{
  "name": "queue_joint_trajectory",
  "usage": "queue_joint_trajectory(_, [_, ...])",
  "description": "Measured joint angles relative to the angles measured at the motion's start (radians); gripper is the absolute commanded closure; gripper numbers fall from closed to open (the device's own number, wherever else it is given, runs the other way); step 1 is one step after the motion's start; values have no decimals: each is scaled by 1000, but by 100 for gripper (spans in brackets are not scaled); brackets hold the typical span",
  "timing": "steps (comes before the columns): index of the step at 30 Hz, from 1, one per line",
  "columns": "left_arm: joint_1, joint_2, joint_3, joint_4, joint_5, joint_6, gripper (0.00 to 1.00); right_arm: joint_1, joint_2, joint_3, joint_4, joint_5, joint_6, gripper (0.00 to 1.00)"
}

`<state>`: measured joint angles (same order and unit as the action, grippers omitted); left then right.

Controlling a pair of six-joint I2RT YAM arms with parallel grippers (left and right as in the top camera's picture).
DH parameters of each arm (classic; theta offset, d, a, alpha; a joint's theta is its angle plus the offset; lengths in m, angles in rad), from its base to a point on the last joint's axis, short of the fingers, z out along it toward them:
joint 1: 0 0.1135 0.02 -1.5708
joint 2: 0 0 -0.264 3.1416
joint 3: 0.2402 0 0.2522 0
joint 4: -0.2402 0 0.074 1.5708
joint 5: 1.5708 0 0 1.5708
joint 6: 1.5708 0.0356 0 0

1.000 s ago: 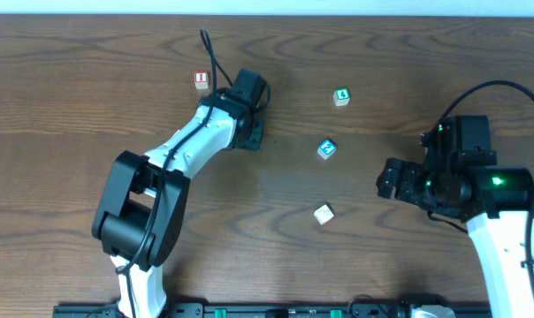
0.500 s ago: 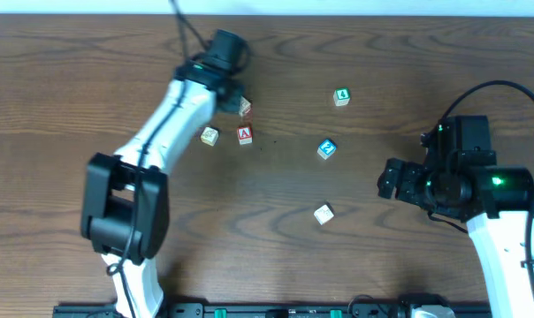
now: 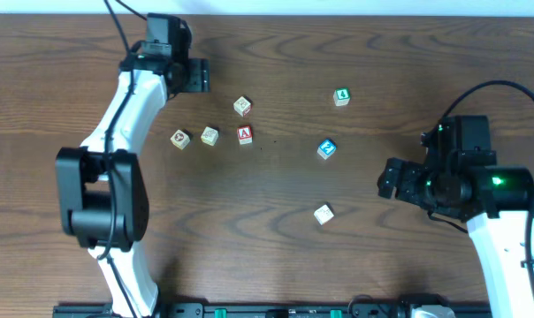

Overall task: Spell out Ai2
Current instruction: 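Move the left gripper to the red 'I' block and grasp it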

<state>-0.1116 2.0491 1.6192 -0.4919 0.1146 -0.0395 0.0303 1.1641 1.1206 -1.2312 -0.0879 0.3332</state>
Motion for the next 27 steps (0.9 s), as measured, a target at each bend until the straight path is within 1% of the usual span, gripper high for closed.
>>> queue_joint_trajectory(7, [-10,145,0,102,36,3,17,0,7,-1,2,9,0,1])
queue_joint_trajectory(11, [-10,161,0,180,36,2,17,0,11,-1,2,17,0,1])
queue_joint_trajectory(12, [-10,161,0,215,36,2,18,0,15,-1,1,18,0,1])
queue_joint_trajectory(14, [-10,161,0,243,36,-5,23,0,24,-1,0,18,0,1])
queue_joint_trajectory(27, [-10,177,0,254,8,-16,25,0,73,-2,1,18,0,1])
